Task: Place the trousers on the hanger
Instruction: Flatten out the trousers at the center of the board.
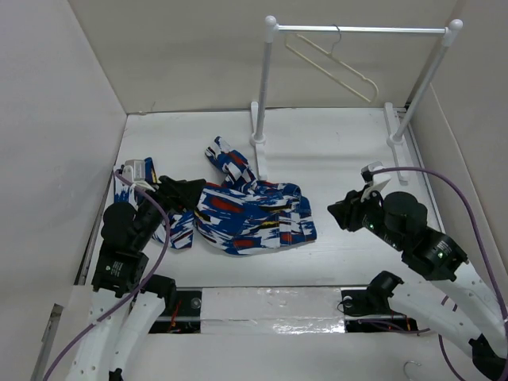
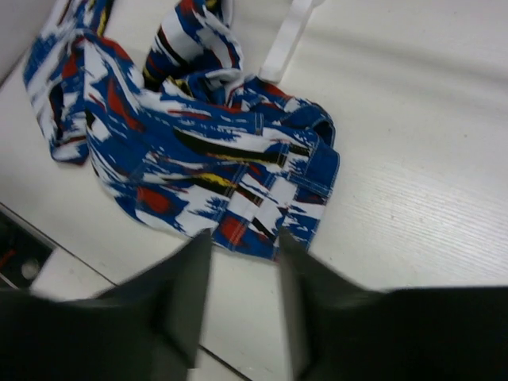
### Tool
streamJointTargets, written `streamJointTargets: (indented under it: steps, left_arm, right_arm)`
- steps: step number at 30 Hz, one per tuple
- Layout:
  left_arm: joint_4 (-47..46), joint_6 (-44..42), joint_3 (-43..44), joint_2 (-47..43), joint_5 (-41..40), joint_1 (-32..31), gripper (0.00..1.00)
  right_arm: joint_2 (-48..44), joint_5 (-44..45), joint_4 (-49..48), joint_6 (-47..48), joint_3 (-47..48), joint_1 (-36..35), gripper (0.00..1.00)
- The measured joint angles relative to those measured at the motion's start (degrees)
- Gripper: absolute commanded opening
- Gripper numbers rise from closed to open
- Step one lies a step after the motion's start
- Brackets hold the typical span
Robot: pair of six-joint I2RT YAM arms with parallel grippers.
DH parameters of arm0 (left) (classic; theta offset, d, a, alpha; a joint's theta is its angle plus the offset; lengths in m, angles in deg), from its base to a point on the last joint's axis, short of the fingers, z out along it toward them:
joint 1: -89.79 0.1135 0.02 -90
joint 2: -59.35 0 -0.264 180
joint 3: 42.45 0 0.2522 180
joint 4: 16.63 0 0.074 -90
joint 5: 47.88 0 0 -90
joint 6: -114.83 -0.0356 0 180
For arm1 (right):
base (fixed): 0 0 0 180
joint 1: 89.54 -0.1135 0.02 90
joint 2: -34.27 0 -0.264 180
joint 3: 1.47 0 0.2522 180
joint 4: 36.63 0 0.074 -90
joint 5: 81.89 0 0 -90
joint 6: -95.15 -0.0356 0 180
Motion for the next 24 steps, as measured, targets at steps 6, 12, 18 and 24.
streamJointTargets:
  steps: [6, 12, 18, 24]
  left_arm:
    - [0.4, -1.0, -0.1, 1.2, -0.6, 0.0, 0.43]
    - [-4.4, -1.0, -0.8, 6.1, 1.4, 0.0, 0.04]
    - [-16.5, 2.0, -3.0, 17.6, 7.3, 0.0, 0.00]
    - [-18.9, 2.0, -3.3, 29.6, -0.8, -9.1, 0.00]
  right_arm:
    - [-1.0, -0.4, 3.1, -0.9, -0.1, -1.0, 0.00]
    - [2.1, -0.3, 3.1, -2.8, -0.7, -2.2, 0.00]
    - [8.4, 0.6, -1.1, -8.4, -9.5, -2.2, 0.54]
    - [11.6, 2.1, -7.5, -12.7, -19.2, -0.8, 0.74]
